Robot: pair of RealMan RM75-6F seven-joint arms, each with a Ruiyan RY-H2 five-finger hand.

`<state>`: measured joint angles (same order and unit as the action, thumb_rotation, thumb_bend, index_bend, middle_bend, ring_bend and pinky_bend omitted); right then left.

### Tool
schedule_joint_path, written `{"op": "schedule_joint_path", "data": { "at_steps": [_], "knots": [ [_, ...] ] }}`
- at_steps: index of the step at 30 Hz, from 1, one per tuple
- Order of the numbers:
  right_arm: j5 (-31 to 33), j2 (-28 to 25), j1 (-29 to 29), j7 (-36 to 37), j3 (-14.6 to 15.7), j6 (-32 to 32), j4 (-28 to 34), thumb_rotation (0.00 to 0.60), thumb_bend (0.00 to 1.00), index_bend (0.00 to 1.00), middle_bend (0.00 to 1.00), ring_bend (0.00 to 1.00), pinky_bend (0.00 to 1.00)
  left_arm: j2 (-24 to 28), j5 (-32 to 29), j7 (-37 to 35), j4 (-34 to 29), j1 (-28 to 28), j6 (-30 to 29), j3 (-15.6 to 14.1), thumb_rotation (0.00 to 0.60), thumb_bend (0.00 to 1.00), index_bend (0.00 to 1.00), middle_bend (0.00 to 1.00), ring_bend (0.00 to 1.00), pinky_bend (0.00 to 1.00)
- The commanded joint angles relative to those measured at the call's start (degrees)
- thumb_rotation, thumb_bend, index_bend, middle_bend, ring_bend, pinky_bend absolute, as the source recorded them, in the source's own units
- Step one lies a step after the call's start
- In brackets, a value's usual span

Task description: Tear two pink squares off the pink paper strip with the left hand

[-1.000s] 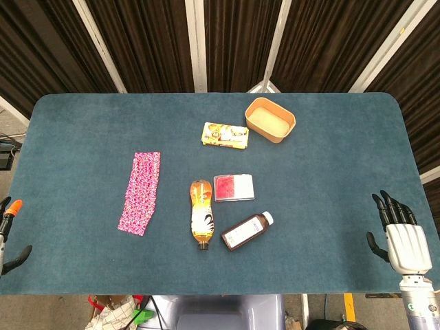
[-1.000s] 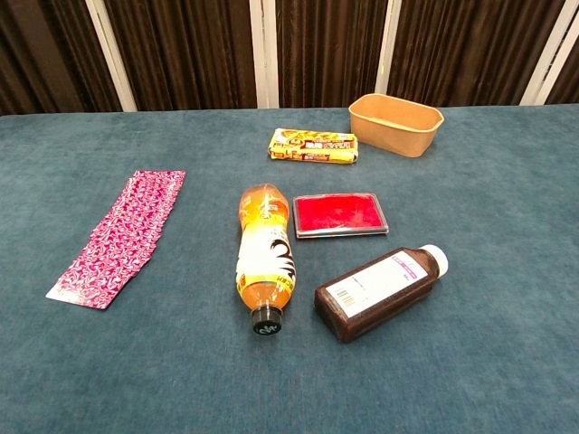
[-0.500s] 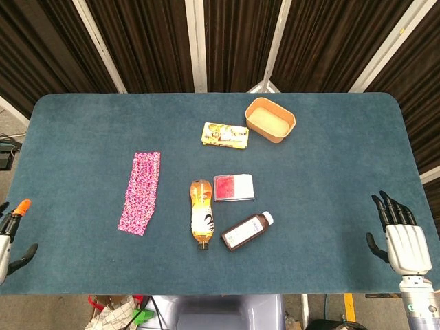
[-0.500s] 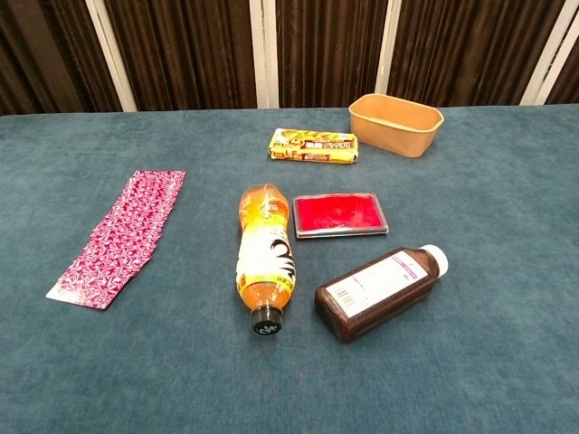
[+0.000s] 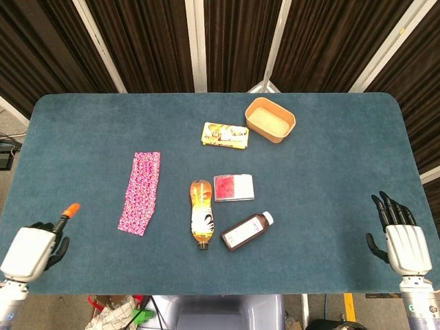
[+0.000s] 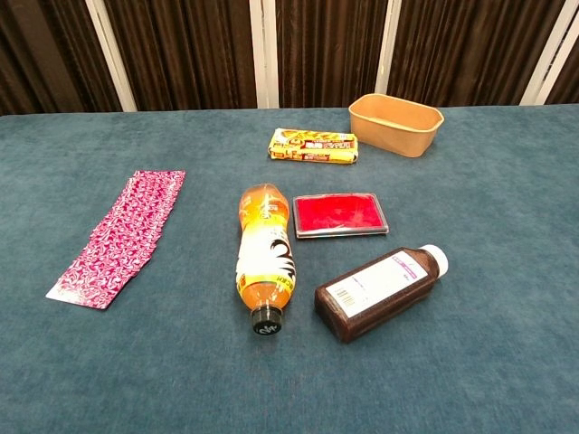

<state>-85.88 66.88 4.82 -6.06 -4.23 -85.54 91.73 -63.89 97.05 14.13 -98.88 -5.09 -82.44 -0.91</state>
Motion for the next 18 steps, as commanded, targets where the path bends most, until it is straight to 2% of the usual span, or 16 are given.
{"op": "schedule_joint_path", "data": {
  "at_steps": [1, 4, 12, 18],
  "knots": [
    [0.03, -0.02, 0.00, 0.06, 0.00, 0.04, 0.00, 0.600, 0.41, 0.03, 0.06, 0.12, 0.15, -0.24, -3.19, 5.15, -2.28, -3.41, 7.63, -0.31, 0.600, 0.83, 0.15, 0.88, 0.69, 0.66],
    [0.09, -0.03, 0.00, 0.15, -0.03, 0.06, -0.03, 0.600, 0.41, 0.03, 0.06, 0.12, 0.15, -0.97, -6.58, 8.90, -3.58, -5.12, 12.09, 0.03, 0.600, 0.84, 0.15, 0.88, 0.69, 0.66],
    [0.26, -0.15, -0.08, 0.58, -0.17, -0.08, -0.15, 0.600, 0.41, 0.03, 0.06, 0.12, 0.15, -3.58, -13.69, 16.38, -4.84, -8.69, 19.14, 1.23, 0.600, 0.85, 0.15, 0.89, 0.70, 0.66],
    [0.21, -0.28, -0.21, 0.96, -0.24, -0.40, -0.16, 0.600, 0.41, 0.03, 0.06, 0.12, 0.15, -5.45, -19.88, 22.07, -5.40, -10.50, 21.68, 2.14, 0.600, 0.86, 0.15, 0.89, 0.70, 0.66]
  ]
}}
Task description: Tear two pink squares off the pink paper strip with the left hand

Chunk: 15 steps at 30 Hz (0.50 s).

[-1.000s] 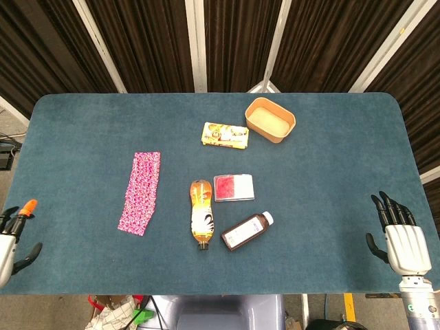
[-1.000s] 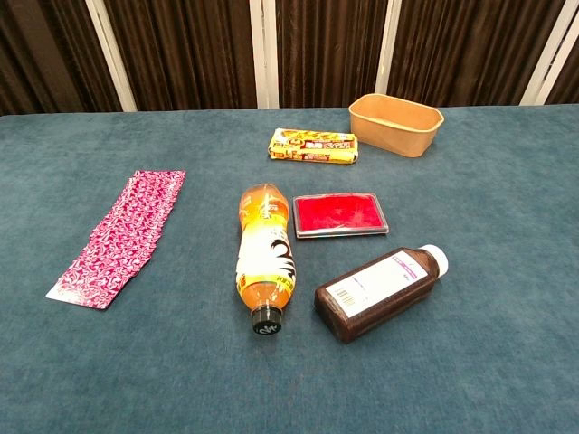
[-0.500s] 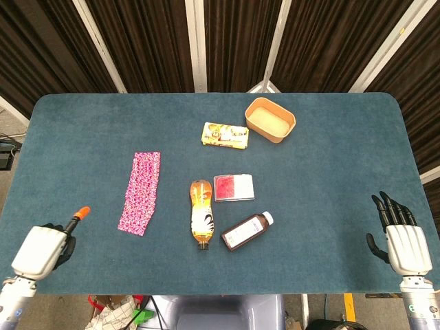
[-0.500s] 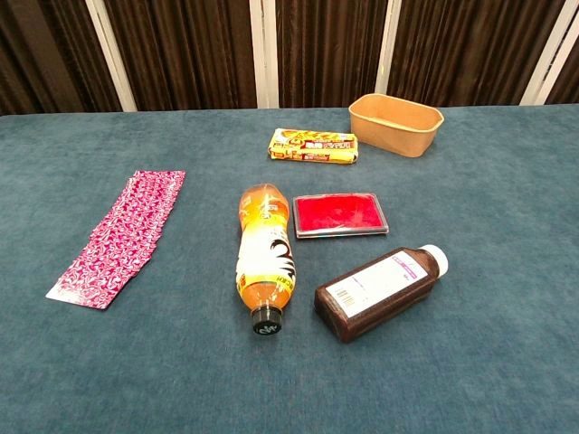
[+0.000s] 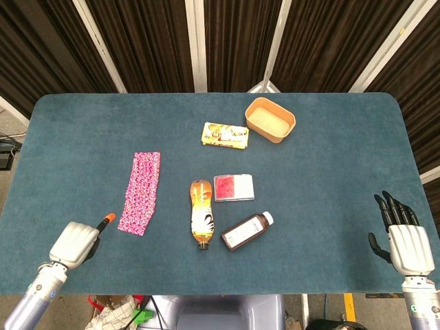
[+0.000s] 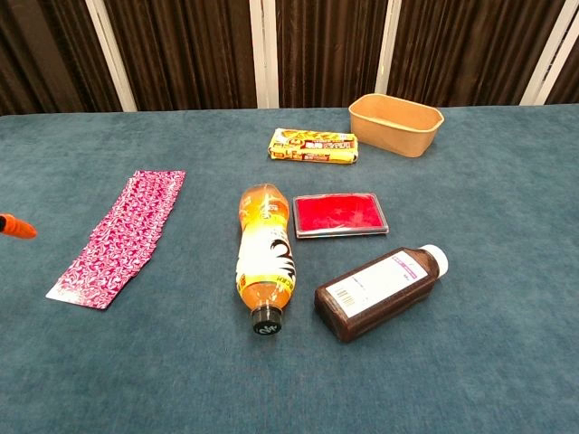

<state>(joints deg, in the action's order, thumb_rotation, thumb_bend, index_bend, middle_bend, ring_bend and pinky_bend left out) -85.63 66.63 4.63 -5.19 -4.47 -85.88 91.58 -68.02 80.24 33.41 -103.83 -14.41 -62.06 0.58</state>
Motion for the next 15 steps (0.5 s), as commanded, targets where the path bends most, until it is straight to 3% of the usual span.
{"op": "schedule_joint_path", "data": {
  "at_steps": [1, 15],
  "knots": [
    [-0.04, -0.05, -0.03, 0.15, -0.01, -0.06, -0.03, 0.600, 0.41, 0.03, 0.06, 0.12, 0.15, -1.62, -3.79, 3.44, -0.54, -1.36, 1.39, 0.72, 0.600, 0.86, 0.15, 0.89, 0.70, 0.66],
    [0.22, -0.09, -0.03, 0.29, -0.12, 0.04, -0.17, 0.600, 0.41, 0.03, 0.06, 0.12, 0.15, -4.32, -11.25, 9.26, -1.09, -5.13, 4.23, 0.66, 0.600, 0.86, 0.15, 0.89, 0.70, 0.66]
  ]
}}
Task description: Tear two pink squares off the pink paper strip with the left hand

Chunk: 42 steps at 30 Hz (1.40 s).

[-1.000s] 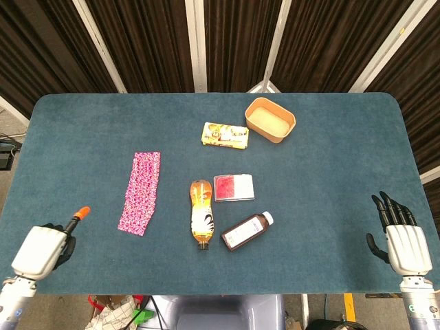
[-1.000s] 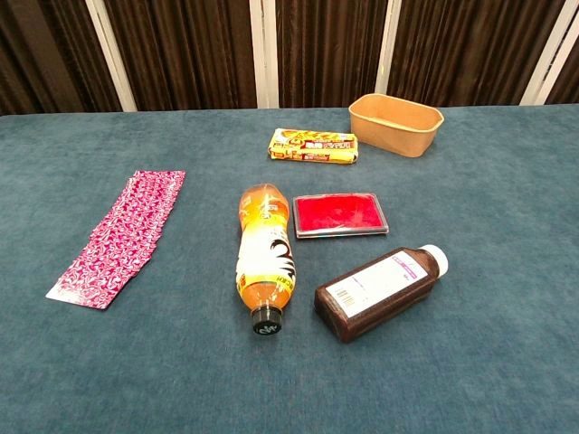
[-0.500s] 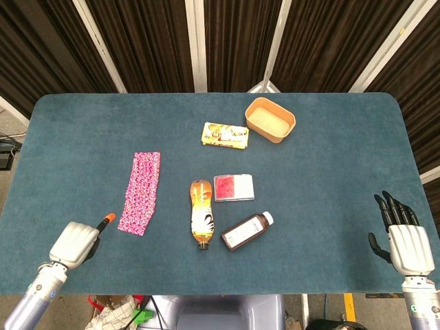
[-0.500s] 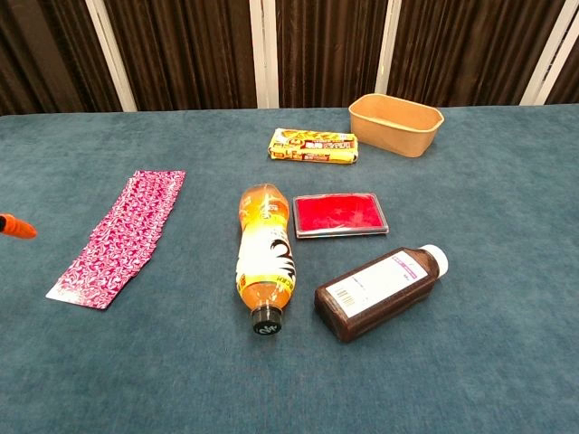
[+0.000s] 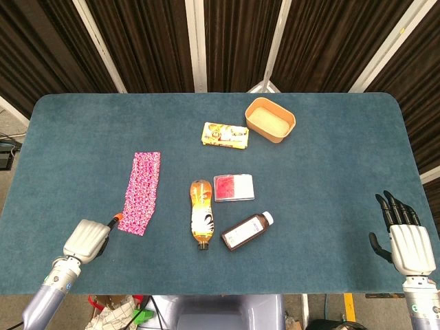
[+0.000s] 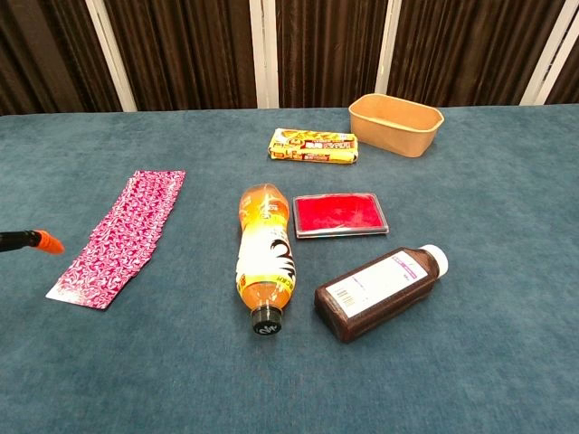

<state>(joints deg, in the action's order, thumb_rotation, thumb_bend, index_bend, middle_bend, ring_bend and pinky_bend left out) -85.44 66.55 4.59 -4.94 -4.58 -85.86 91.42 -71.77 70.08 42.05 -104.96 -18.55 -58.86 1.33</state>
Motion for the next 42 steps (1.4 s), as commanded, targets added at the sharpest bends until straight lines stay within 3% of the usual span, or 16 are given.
{"op": "schedule_joint_path", "data": {
  "at_steps": [1, 21, 42],
  "knots": [
    [0.03, -0.03, -0.01, 0.07, -0.02, 0.00, -0.02, 0.600, 0.41, 0.03, 0.06, 0.12, 0.15, -0.74, -1.41, 0.92, 0.14, -1.25, 1.14, -0.13, 0.600, 0.86, 0.15, 0.89, 0.70, 0.66],
    [0.21, -0.37, -0.24, 1.13, -0.29, -0.41, -0.15, 0.600, 0.41, 0.03, 0.06, 0.12, 0.15, -4.05, -9.89, 7.41, 0.38, -5.45, 0.95, -2.35, 0.600, 0.86, 0.15, 0.89, 0.71, 0.66],
    [0.11, -0.68, -0.47, 1.84, -0.41, -0.85, -0.14, 0.600, 0.41, 0.03, 0.06, 0.12, 0.15, -3.93, -13.15, 11.33, -2.78, -6.67, -2.94, -6.57, 0.600, 0.86, 0.15, 0.89, 0.71, 0.66]
  ]
}}
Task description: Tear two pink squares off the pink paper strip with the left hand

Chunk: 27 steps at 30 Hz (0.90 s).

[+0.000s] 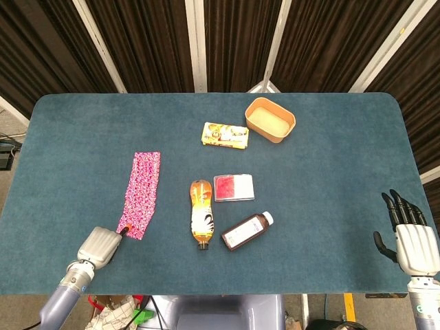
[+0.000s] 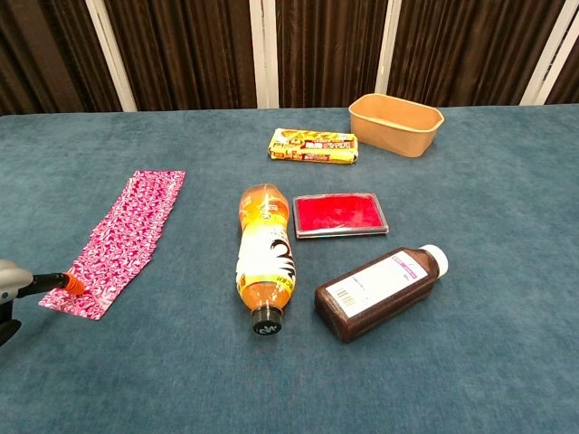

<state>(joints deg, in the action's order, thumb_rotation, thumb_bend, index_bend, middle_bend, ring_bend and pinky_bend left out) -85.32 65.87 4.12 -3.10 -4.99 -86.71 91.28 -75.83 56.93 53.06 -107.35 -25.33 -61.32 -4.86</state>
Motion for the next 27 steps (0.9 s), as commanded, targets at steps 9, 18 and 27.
{"op": "schedule_joint_path", "data": {
  "at_steps": [9, 18, 27],
  "knots": [
    [0.09, -0.04, -0.05, 0.13, -0.11, -0.09, 0.02, 0.600, 0.41, 0.03, 0.06, 0.12, 0.15, 0.36, -0.20, 2.10, -1.99, 0.74, -2.88, -2.84, 0.600, 0.86, 0.15, 0.89, 0.71, 0.66],
    [-0.07, -0.01, -0.14, 0.24, -0.07, -0.27, 0.01, 0.600, 0.41, 0.03, 0.06, 0.12, 0.15, 0.46, 2.25, 3.24, -3.29, 2.22, -6.22, -6.19, 0.600, 0.86, 0.15, 0.89, 0.71, 0.66],
    [0.03, -0.14, -0.15, 0.22, -0.16, -0.26, 0.12, 0.600, 0.41, 0.03, 0.06, 0.12, 0.15, 0.54, 3.87, 2.93, -3.53, 3.05, -7.61, -7.30, 0.600, 0.86, 0.15, 0.89, 0.71, 0.66]
  ]
}}
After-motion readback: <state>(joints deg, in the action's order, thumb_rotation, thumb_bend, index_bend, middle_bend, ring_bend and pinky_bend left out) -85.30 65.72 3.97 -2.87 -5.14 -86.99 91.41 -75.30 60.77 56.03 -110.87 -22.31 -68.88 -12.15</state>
